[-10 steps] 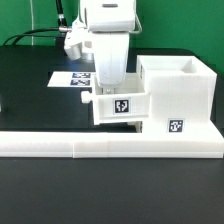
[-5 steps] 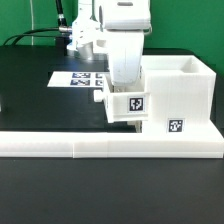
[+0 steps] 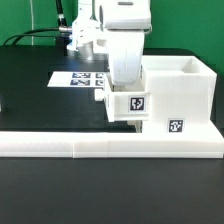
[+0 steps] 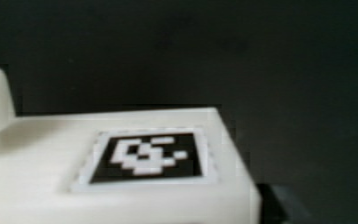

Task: Assemble drawer

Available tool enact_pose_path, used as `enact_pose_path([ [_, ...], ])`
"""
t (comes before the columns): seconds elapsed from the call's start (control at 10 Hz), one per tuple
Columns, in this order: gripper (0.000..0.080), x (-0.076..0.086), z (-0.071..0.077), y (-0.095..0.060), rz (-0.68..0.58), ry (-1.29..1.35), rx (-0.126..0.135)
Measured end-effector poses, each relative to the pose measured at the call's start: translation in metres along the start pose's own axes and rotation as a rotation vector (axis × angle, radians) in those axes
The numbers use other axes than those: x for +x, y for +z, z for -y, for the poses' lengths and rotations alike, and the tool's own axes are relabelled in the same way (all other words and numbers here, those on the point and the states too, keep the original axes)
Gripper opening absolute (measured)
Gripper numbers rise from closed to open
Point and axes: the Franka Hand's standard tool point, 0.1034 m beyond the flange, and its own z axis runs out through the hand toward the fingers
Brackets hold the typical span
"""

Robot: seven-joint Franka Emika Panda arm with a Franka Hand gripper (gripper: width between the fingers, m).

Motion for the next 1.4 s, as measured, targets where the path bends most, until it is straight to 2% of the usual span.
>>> enact_pose_path([
  [0.1, 0.0255, 0.001, 0.0, -0.006, 0.005, -0.003, 0.005],
  [0.2, 0.0437, 0.0, 0.0, -0.016, 0.015, -0.005, 0.017],
  [0.3, 0.0566, -0.004, 0.0, -0.025, 0.025, -0.003, 0.025],
  [0.4, 0.0566, -0.011, 0.002, -0.033, 0.034, -0.01, 0.033],
  [0.5, 0.0636, -0.021, 0.004, -0.044, 0.045, -0.037, 0.048],
  [0.6, 0.0645, -0.031, 0.002, -0.058, 0.055, -0.078, 0.058],
  [0.7, 0.0649, -0.044, 0.002, -0.063, 0.058, -0.144, 0.061],
  [1.0, 0.0649, -0.05, 0.004, -0.058, 0.039, -0.166, 0.071],
  [1.2, 0.0649, -0.068, 0.007, -0.039, -0.076, -0.212, 0.112],
  [1.4, 0.0649, -0.077, 0.008, -0.024, -0.185, -0.213, 0.149],
])
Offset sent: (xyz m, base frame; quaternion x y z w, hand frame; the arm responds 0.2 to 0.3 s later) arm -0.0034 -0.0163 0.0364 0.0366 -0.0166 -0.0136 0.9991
